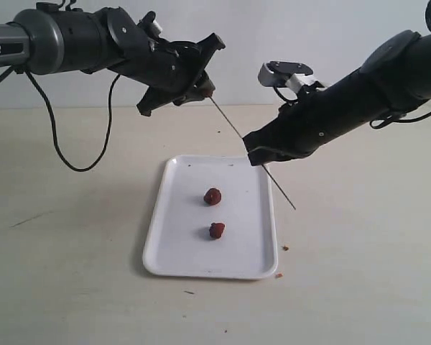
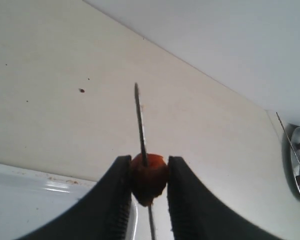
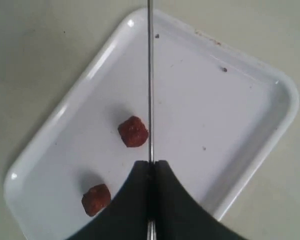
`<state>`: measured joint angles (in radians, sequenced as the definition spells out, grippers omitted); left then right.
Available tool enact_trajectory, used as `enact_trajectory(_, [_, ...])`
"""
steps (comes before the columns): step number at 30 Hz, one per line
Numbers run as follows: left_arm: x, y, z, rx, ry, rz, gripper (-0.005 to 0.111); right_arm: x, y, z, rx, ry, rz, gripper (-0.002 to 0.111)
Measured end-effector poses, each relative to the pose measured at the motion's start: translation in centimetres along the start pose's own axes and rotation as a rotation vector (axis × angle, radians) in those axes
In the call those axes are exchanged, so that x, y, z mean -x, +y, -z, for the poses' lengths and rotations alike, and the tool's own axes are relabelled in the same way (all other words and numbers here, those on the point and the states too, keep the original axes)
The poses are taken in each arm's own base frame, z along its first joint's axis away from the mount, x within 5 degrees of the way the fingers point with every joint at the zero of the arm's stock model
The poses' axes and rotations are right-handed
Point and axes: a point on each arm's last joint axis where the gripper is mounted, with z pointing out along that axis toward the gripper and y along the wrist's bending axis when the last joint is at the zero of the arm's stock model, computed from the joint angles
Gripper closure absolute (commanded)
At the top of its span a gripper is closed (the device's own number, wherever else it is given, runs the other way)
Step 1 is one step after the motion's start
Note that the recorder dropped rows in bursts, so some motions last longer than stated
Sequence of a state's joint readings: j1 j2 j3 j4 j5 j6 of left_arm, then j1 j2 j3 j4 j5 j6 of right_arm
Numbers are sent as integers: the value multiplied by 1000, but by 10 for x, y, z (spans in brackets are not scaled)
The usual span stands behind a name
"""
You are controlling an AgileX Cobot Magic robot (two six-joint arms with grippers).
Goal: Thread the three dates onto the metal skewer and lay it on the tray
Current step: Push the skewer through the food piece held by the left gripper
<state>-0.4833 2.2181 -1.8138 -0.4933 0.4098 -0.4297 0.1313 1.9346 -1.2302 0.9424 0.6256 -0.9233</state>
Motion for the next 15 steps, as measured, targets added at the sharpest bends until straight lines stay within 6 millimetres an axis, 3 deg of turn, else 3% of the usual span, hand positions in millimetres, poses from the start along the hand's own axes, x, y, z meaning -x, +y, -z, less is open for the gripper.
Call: enact_trajectory(15, [-3,0,0,4,30,-67,80,15,-9,-21,42,-96,-10,108])
